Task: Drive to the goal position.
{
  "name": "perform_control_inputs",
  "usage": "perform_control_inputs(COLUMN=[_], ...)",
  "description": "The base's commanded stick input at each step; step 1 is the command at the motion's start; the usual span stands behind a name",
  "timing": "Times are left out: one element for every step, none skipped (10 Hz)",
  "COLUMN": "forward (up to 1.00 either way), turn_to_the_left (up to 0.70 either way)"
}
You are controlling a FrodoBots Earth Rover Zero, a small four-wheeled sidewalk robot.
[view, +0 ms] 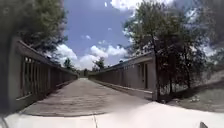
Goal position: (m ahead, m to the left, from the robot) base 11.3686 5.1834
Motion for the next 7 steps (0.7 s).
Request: perform_control_inputs(forward=[0.45, 0.45, 0.45, 0.45, 0.45, 0.45, 0.45], turn_to_the_left=[0.0, 0.0, 0.0, 0.0, 0.27, 0.27, 0.27])
